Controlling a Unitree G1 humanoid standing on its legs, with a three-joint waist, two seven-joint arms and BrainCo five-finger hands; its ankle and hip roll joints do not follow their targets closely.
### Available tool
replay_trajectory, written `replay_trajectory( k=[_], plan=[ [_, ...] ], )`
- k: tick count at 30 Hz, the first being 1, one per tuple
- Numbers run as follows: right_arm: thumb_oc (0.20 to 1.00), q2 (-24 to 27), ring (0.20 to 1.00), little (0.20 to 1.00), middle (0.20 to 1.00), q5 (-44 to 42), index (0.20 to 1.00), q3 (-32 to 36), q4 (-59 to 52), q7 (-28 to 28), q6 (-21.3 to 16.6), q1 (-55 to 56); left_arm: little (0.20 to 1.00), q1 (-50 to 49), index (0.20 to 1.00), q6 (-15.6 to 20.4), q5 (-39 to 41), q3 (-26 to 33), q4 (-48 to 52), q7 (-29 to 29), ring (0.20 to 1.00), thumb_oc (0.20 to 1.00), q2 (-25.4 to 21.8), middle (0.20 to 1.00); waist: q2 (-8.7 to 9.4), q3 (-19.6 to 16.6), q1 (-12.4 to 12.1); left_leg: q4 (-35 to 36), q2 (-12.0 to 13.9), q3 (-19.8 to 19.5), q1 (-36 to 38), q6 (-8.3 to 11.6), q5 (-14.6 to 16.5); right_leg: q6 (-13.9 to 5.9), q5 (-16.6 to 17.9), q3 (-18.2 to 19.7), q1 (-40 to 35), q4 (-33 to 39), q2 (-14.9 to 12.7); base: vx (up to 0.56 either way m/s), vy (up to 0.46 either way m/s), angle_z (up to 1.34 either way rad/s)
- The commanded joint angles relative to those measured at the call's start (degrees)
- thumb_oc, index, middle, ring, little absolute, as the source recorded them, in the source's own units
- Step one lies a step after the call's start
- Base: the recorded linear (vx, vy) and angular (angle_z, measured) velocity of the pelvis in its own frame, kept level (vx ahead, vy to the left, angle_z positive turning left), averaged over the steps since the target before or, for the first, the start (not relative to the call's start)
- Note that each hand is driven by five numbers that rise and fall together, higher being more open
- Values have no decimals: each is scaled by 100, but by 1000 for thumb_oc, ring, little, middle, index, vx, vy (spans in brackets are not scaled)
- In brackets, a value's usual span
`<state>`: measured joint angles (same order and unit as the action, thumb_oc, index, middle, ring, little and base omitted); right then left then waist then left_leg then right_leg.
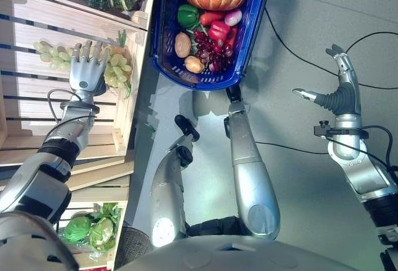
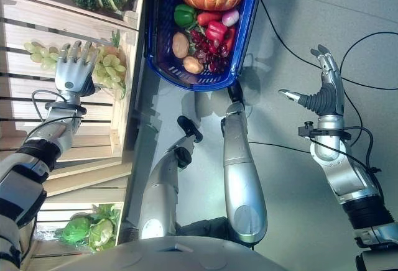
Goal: Pick up fruits and vegetables into the basket
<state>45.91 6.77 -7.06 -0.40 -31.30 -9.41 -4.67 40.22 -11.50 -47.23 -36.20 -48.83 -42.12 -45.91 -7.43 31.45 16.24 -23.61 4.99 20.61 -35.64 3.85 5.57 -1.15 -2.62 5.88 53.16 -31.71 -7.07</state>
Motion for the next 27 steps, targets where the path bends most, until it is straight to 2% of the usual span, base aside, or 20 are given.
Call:
replay_trajectory(
  k=[1, 9, 18, 23, 27],
  plan=[
    [1000, -83, 1000, 1000, 1000, -114, 1000, 135, -275, -245, -307, 299, 1000, -95, 1000, -433, 78, 275, -408, -179, 1000, 1000, -108, 1000, -74, -166, 354, -777, 89, -232, -809, -24, 467, -578, -432, -22, 119, -5, -69, 0, 0, 0],
    [1000, -160, 1000, 1000, 1000, -371, 1000, -5, -86, -299, -388, 162, 1000, 301, 1000, -392, 115, -26, -699, 217, 1000, 1000, -63, 1000, -11, -166, 399, -919, 125, -227, -1046, -57, 544, -572, -366, 25, 355, -33, -36, 0, 0, 0],
    [1000, -267, 1000, 1000, 1000, -626, 1000, -114, 95, -291, -480, 20, 1000, 509, 1000, -415, 295, -215, -942, 365, 1000, 1000, 53, 1000, 63, -166, 437, -1046, 185, -214, -1281, -84, 603, -552, -328, 69, 578, -83, 30, 4, -1, -2],
    [1000, -298, 1000, 1000, 1000, -824, 1000, -131, 149, -227, -500, -36, 1000, 599, 1000, -615, 239, -318, -1084, 877, 1000, 1000, 83, 1000, 89, -166, 446, -1086, 196, -221, -1381, -89, 612, -540, -312, 71, 670, -102, 55, 0, 0, 0],
    [1000, -318, 1000, 1000, 1000, -1041, 1000, -170, 309, -192, -586, -117, 1000, 613, 1000, -971, 473, -424, -1429, 1388, 1000, 1000, 168, 1000, 114, -166, 462, -1134, 217, -220, -1482, -93, 620, -520, -298, 91, 773, -130, 73, 0, 0, 0]
  ],
)
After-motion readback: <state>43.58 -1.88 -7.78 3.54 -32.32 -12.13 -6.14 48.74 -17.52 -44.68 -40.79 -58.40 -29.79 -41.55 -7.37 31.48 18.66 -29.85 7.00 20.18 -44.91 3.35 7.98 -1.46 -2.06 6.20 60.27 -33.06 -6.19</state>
